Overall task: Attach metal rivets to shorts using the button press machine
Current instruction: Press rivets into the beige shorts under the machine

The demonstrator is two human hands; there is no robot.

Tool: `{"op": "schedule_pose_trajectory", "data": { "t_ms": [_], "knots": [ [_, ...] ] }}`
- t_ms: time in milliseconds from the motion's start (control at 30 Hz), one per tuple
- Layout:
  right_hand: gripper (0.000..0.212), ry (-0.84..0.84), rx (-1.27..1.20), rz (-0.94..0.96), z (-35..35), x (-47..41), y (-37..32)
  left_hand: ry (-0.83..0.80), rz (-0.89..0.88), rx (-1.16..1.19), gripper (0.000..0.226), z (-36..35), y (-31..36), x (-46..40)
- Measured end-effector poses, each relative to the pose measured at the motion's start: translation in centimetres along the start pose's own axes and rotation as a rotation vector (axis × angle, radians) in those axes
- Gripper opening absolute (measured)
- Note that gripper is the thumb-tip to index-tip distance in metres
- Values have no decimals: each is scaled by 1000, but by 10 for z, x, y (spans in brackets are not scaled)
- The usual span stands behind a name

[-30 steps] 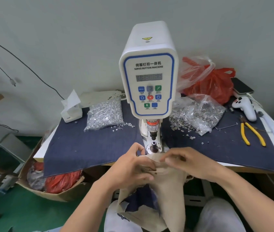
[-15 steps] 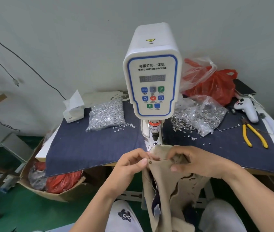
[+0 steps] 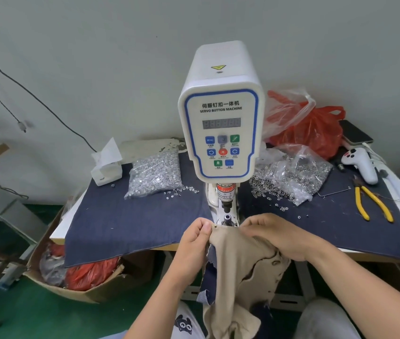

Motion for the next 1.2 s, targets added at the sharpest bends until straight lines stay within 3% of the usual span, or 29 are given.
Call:
{"op": "schedule_pose_trajectory", "data": {
  "t_ms": [300,567,733,1200],
  "knots": [
    [24,118,-50,31,4,-22,1,165,19,-93,31,12,-7,-28],
    [25,115,-62,67,11,-24,9,152,53,-130,30,11,-16,-37],
    [14,157,-181,83,12,-25,17,127,64,-133,31,10,-15,-40],
    [22,208,-203,171,13,-25,27,58,154,59,32,8,-15,-33]
  ]
}}
Point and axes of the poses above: each hand's wrist, its own x-axis away from the middle knuckle, its own z-axis out of the back of the hand, y = z × x, the point moved 6 cm from there along -x, towards the middle knuckle, and after that the axes turned 3 degrees about z, right-handed, at the moved point
